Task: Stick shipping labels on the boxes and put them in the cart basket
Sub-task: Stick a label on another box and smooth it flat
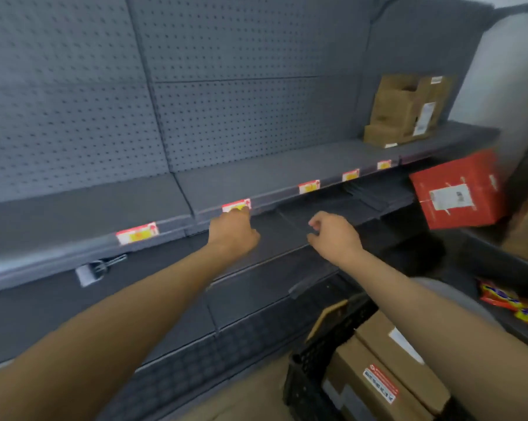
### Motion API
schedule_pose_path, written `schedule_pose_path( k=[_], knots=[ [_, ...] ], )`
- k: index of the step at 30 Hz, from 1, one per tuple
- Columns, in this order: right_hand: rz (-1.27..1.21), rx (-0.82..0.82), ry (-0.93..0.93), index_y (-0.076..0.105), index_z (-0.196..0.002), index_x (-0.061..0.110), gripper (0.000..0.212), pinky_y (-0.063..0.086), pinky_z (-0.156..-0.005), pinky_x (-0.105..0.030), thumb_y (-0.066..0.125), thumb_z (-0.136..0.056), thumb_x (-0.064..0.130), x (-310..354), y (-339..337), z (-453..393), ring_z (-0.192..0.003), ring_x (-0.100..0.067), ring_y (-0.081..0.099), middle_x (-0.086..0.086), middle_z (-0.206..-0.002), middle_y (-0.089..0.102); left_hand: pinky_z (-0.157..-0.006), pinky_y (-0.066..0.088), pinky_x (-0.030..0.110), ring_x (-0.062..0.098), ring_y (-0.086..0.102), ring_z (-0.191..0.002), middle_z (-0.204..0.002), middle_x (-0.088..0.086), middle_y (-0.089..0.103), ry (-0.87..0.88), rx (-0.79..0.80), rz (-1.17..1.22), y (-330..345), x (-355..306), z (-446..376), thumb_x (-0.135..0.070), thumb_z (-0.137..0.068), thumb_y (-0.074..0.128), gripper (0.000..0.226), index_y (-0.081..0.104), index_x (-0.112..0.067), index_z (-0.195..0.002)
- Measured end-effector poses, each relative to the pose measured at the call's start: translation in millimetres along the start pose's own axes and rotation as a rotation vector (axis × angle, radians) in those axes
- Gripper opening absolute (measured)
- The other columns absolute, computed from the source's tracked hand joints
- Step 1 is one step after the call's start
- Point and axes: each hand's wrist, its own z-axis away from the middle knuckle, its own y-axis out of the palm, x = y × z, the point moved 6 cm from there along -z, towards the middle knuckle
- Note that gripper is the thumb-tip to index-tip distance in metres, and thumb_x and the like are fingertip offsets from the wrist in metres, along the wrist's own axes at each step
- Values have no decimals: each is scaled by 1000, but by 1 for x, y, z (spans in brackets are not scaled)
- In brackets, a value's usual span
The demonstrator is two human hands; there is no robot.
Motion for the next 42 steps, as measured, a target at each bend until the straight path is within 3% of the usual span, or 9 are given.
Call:
schedule_pose_path(
  k=[5, 9, 16, 18, 25, 29, 37, 42],
  knots=[
    [-49, 103, -280, 63, -116, 17, 29, 49, -89, -33, 61, -87, 21, 160, 65, 14, -108, -26, 59, -5, -118, 64, -82, 45, 36, 33, 58, -106, -115, 10, 62, -290, -54, -5, -46, 159, 89, -30, -86, 55, 34, 54, -14, -117],
    [-82, 217, -515, 62, -112, 17, 25, 48, -79, -31, 59, -87, 18, 302, 130, 53, -102, -25, 59, -3, -114, 64, -76, 40, 33, 31, 59, -102, -112, 9, 63, -527, -112, -58, -90, 291, 198, -30, -84, 54, 34, 54, -15, -115],
    [-139, 380, -960, 62, -107, 18, 23, 48, -80, -32, 59, -85, 18, 563, 217, 205, -102, -29, 59, -8, -112, 64, -80, 43, 35, 32, 59, -107, -117, 10, 62, -1003, -211, -151, -178, 470, 448, -33, -83, 56, 36, 56, -15, -114],
    [-138, 414, -1087, 62, -104, 19, 20, 46, -76, -31, 57, -84, 17, 624, 235, 263, -101, -28, 58, -7, -110, 64, -80, 44, 35, 31, 60, -105, -115, 8, 63, -1123, -202, -172, -194, 501, 519, -34, -82, 56, 37, 55, -17, -116],
    [-195, 513, -1481, 61, -112, 20, 26, 45, -87, -35, 60, -86, 22, 785, 278, 446, -109, -27, 56, -4, -116, 64, -83, 51, 42, 34, 60, -96, -101, 11, 64, -1432, -358, -157, -232, 566, 714, -27, -80, 56, 29, 57, -11, -104],
    [-238, 560, -1674, 62, -109, 21, 25, 43, -83, -32, 58, -85, 17, 859, 305, 539, -107, -27, 55, -4, -113, 64, -76, 37, 33, 32, 58, -101, -110, 10, 62, -1609, -314, -297, -243, 597, 807, -30, -83, 56, 34, 56, -15, -113],
    [-280, 690, -1824, 61, -109, 18, 25, 46, -82, -33, 55, -85, 16, 1004, 340, 665, -101, -26, 57, -5, -111, 64, -70, 37, 30, 28, 59, -102, -113, 6, 63, -1863, -348, -405, -300, 661, 943, -32, -84, 56, 37, 55, -16, -118],
    [-258, 807, -1877, 59, -111, 17, 31, 46, -82, -33, 58, -81, 12, 1055, 365, 747, -104, -24, 55, -3, -110, 62, -71, 40, 30, 27, 58, -100, -110, 4, 62, -1934, -328, -381, -307, 699, 1010, -33, -85, 55, 35, 55, -17, -116]
  ],
)
